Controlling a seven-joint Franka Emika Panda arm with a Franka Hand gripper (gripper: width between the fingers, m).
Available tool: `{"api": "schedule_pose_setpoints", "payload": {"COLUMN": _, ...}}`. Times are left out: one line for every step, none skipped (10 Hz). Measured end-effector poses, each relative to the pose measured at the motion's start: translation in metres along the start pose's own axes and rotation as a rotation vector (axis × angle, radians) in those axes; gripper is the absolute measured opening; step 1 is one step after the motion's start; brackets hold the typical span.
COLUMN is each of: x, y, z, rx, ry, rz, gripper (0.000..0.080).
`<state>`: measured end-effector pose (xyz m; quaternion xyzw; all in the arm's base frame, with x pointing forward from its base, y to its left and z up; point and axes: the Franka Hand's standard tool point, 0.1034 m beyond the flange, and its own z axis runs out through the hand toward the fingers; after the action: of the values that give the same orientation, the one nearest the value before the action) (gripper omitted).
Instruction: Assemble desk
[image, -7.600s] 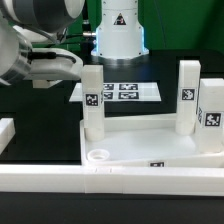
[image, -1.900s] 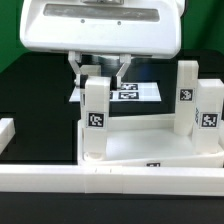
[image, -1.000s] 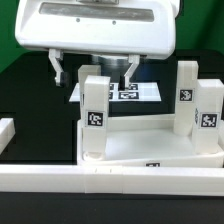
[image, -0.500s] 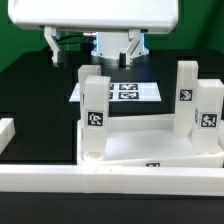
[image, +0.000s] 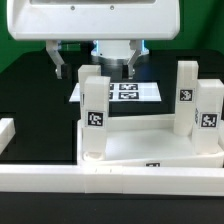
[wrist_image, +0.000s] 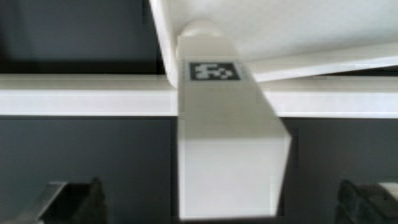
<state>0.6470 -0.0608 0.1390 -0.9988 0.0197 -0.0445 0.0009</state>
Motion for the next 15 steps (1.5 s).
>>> {"api": "schedule_pose_setpoints", "payload": {"x": 0.004, "y": 0.002, "z": 0.003, "rx": 0.000, "ry": -0.042, "rz": -0.006, "gripper": 0.0649}}
{"api": "schedule_pose_setpoints", "payload": {"x": 0.010, "y": 0.005, "z": 0.005, "rx": -0.013, "ry": -0.006, "rz": -0.007, "gripper": 0.0649}}
{"api": "schedule_pose_setpoints", "payload": {"x": 0.006, "y": 0.006, "z": 0.010, "rx": -0.014, "ry": -0.015, "rz": -0.006, "gripper": 0.0649}}
{"api": "schedule_pose_setpoints", "payload": {"x": 0.005, "y": 0.005, "z": 0.011, "rx": -0.013, "ry": -0.017, "rz": -0.006, "gripper": 0.0649}}
{"api": "schedule_pose_setpoints", "payload": {"x": 0.005, "y": 0.004, "z": 0.012, "rx": -0.013, "ry": -0.017, "rz": -0.008, "gripper": 0.0649}}
{"api": "schedule_pose_setpoints", "payload": {"x": 0.005, "y": 0.004, "z": 0.012, "rx": -0.014, "ry": -0.018, "rz": -0.009, "gripper": 0.0517}}
{"api": "schedule_pose_setpoints", "payload": {"x": 0.005, "y": 0.003, "z": 0.013, "rx": -0.014, "ry": -0.019, "rz": -0.009, "gripper": 0.0517}}
{"api": "schedule_pose_setpoints", "payload": {"x": 0.005, "y": 0.004, "z": 0.013, "rx": -0.014, "ry": -0.019, "rz": -0.008, "gripper": 0.0383}}
{"api": "schedule_pose_setpoints", "payload": {"x": 0.005, "y": 0.004, "z": 0.013, "rx": -0.014, "ry": -0.019, "rz": -0.008, "gripper": 0.0289}}
{"api": "schedule_pose_setpoints", "payload": {"x": 0.005, "y": 0.004, "z": 0.013, "rx": -0.014, "ry": -0.019, "rz": -0.008, "gripper": 0.0289}}
{"api": "schedule_pose_setpoints", "payload": {"x": 0.005, "y": 0.004, "z": 0.013, "rx": -0.014, "ry": -0.019, "rz": 0.005, "gripper": 0.0289}}
{"api": "schedule_pose_setpoints", "payload": {"x": 0.005, "y": 0.004, "z": 0.013, "rx": -0.013, "ry": -0.019, "rz": 0.018, "gripper": 0.0289}}
{"api": "schedule_pose_setpoints", "payload": {"x": 0.005, "y": 0.004, "z": 0.013, "rx": -0.013, "ry": -0.018, "rz": 0.103, "gripper": 0.0289}}
{"api": "schedule_pose_setpoints", "payload": {"x": 0.005, "y": 0.004, "z": 0.013, "rx": -0.013, "ry": -0.018, "rz": 0.163, "gripper": 0.0289}}
{"api": "schedule_pose_setpoints", "payload": {"x": 0.005, "y": 0.003, "z": 0.013, "rx": -0.012, "ry": -0.017, "rz": 0.257, "gripper": 0.0289}}
